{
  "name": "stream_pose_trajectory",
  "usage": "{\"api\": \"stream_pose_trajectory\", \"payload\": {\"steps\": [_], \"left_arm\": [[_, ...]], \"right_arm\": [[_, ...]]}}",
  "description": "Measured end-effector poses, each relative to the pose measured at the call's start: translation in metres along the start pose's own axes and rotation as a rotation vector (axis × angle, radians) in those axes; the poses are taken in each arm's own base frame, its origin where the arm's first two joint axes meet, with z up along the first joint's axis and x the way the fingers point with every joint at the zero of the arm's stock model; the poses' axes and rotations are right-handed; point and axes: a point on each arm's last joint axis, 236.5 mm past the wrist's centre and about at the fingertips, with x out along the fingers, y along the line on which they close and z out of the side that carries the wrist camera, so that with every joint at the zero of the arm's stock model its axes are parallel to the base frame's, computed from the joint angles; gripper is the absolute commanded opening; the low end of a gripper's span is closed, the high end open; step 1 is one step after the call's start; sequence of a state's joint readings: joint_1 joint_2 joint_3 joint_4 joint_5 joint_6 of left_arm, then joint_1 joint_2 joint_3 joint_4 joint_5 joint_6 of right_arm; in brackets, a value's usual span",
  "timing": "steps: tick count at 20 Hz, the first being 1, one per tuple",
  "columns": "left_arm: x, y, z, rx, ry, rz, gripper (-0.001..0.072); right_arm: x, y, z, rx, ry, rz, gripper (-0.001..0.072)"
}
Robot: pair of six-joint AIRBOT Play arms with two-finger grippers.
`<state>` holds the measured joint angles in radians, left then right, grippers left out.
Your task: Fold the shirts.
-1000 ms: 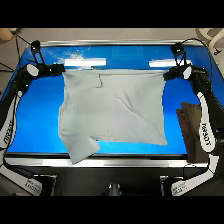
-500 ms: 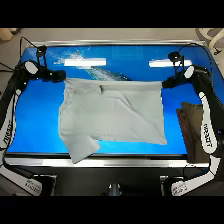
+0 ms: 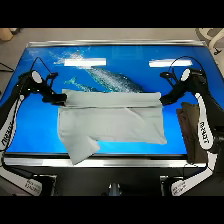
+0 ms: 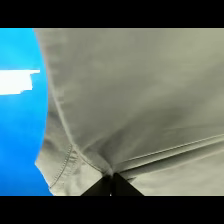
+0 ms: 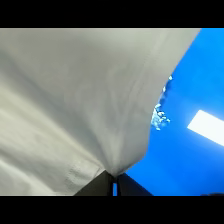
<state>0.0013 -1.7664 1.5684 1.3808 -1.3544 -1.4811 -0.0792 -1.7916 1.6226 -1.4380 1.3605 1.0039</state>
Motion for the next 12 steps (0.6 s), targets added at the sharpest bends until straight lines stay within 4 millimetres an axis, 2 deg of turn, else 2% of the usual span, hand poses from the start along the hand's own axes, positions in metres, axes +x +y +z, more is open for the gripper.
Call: {"api": "stream_pose_trajectory", "payload": {"steps": [2, 3, 4, 5, 6, 8, 9, 10, 12], "left_arm": [[0.002, 0.001, -0.005, -0.002, 0.019, 0.003, 0.0022], [0.003, 0.001, -0.006, -0.004, 0.024, 0.004, 0.004], [0.004, 0.002, -0.007, -0.006, 0.028, 0.004, 0.0169], [0.004, 0.003, -0.008, -0.009, 0.03, 0.006, 0.0376], [0.004, 0.004, -0.009, -0.012, 0.033, 0.008, 0.0436], [0.0, 0.005, -0.013, -0.023, 0.045, 0.006, 0.0438], [-0.003, 0.007, -0.017, -0.03, 0.055, 0.004, 0.0469], [-0.008, 0.01, -0.023, -0.04, 0.071, 0.002, 0.0537], [-0.017, 0.013, -0.038, -0.066, 0.092, -0.015, 0.0532]], "right_arm": [[0.004, 0.005, -0.005, 0.005, 0.023, 0.023, 0.0024], [0.005, 0.006, -0.006, 0.012, 0.032, 0.032, 0.0097], [0.007, 0.008, -0.007, 0.016, 0.038, 0.04, 0.029], [0.008, 0.009, -0.008, 0.02, 0.043, 0.049, 0.0389], [0.008, 0.012, -0.008, 0.021, 0.044, 0.058, 0.0392], [0.003, 0.017, -0.012, 0.01, 0.056, 0.079, 0.0397], [-0.002, 0.021, -0.017, -0.01, 0.07, 0.09, 0.0419], [-0.009, 0.023, -0.023, -0.02, 0.083, 0.099, 0.0436], [-0.024, 0.026, -0.036, -0.022, 0.1, 0.106, 0.0439]]}}
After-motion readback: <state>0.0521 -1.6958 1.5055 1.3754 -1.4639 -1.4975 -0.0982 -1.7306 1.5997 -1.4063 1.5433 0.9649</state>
